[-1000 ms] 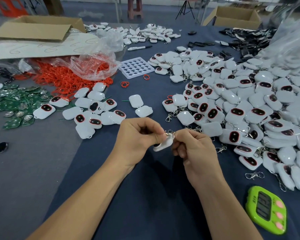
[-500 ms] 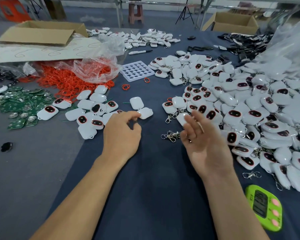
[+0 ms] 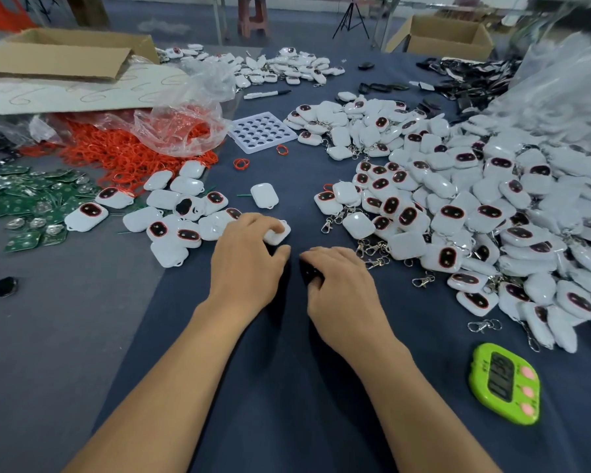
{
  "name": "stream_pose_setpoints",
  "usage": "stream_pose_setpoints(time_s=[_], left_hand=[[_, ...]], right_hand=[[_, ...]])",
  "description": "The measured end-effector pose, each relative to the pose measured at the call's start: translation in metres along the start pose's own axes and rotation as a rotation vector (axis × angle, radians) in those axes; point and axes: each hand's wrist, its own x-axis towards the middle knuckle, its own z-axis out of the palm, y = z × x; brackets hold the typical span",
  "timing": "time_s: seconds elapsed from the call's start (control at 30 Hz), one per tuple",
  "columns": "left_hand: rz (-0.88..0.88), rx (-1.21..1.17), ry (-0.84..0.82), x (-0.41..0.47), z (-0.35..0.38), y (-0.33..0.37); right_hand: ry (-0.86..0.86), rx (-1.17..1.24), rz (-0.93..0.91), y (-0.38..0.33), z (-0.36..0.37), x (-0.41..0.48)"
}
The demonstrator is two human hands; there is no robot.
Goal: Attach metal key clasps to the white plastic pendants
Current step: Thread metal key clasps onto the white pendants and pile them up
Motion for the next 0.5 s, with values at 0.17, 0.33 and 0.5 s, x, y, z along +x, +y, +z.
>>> stream_pose_setpoints(time_s=[0.17,0.33,0.5], left_hand=[[-0.136,-0.077,0.006,0.003,-0.003,0.001],[-0.263,-0.617,-0.003,0.003,-0.013,0.008],[-0.129,-0.910,-0.324,-0.007,-0.014,0.018]], right_hand=[[-0.008,0.038,-0.017,0.001,-0.001,0.000],[0.175,0.232,0.203,0.002,-0.005,-0.001],[0.200,0.675,0.287,0.007,-0.016,-0.006]])
